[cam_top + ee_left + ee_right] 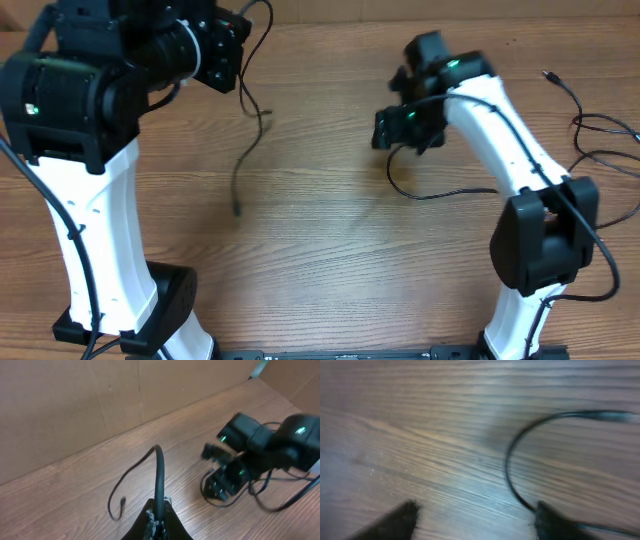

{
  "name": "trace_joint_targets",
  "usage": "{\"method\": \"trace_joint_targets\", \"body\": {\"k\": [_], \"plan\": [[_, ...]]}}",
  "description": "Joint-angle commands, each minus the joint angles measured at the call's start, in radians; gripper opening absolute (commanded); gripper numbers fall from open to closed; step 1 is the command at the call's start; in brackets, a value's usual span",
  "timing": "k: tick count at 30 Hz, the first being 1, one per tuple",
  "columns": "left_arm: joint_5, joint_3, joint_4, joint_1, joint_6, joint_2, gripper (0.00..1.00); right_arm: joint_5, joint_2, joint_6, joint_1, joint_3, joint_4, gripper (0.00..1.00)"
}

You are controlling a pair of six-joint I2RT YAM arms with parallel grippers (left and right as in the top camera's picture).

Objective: Untangle cables

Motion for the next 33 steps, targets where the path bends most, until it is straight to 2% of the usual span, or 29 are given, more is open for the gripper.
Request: {"method": "trace_joint_targets", "body": {"k": [1, 2, 13, 15, 18, 19, 20, 21, 22, 23, 26, 30, 31, 33], "plan": [[-0.041, 0.007, -0.003, -0.007, -0.031, 0.01, 0.04, -0.005, -0.008, 0.021, 0.021, -0.044, 0.023, 0.39], [-0.041, 0.007, -0.008, -0.007, -0.031, 0.01, 0.04, -0.014, -0.008, 0.021, 0.021, -0.06, 0.022, 0.29], [-0.033, 0.007, 0.003, -0.007, -0.031, 0.011, 0.04, -0.07, -0.008, 0.021, 0.049, -0.293, 0.123, 0.28], [-0.032, 0.007, 0.009, -0.007, -0.05, 0.011, 0.04, -0.076, -0.008, 0.021, 0.067, -0.308, 0.14, 0.19], [-0.011, 0.007, 0.008, -0.007, -0.053, 0.011, 0.04, -0.067, -0.008, 0.017, 0.079, -0.318, 0.156, 0.19], [-0.01, 0.007, 0.008, -0.007, -0.053, 0.011, 0.04, -0.062, -0.008, 0.017, 0.079, -0.318, 0.158, 0.21], [-0.007, 0.007, 0.006, -0.008, -0.053, 0.011, 0.04, -0.051, -0.008, 0.018, 0.079, -0.318, 0.16, 0.33], [-0.008, 0.007, 0.002, -0.011, -0.053, 0.011, 0.04, -0.023, -0.008, 0.018, 0.079, -0.318, 0.164, 0.61], [-0.007, 0.007, 0.001, -0.013, -0.053, 0.011, 0.04, -0.001, -0.008, 0.018, 0.079, -0.317, 0.166, 0.69], [-0.007, 0.007, 0.0, -0.014, -0.053, 0.011, 0.04, 0.02, -0.008, 0.017, 0.079, -0.317, 0.176, 0.73], [-0.007, 0.007, 0.001, -0.016, -0.053, 0.011, 0.04, 0.064, -0.008, 0.009, 0.066, -0.317, 0.198, 0.77], [-0.007, 0.007, -0.001, -0.016, -0.053, 0.011, 0.04, 0.06, -0.008, 0.009, 0.056, -0.317, 0.194, 0.77], [-0.007, 0.007, 0.0, -0.016, -0.053, 0.011, 0.04, 0.058, -0.008, 0.01, 0.056, -0.317, 0.194, 0.73], [-0.008, 0.007, 0.002, -0.016, -0.053, 0.011, 0.04, 0.033, -0.007, 0.01, 0.06, -0.317, 0.187, 0.47]]}}
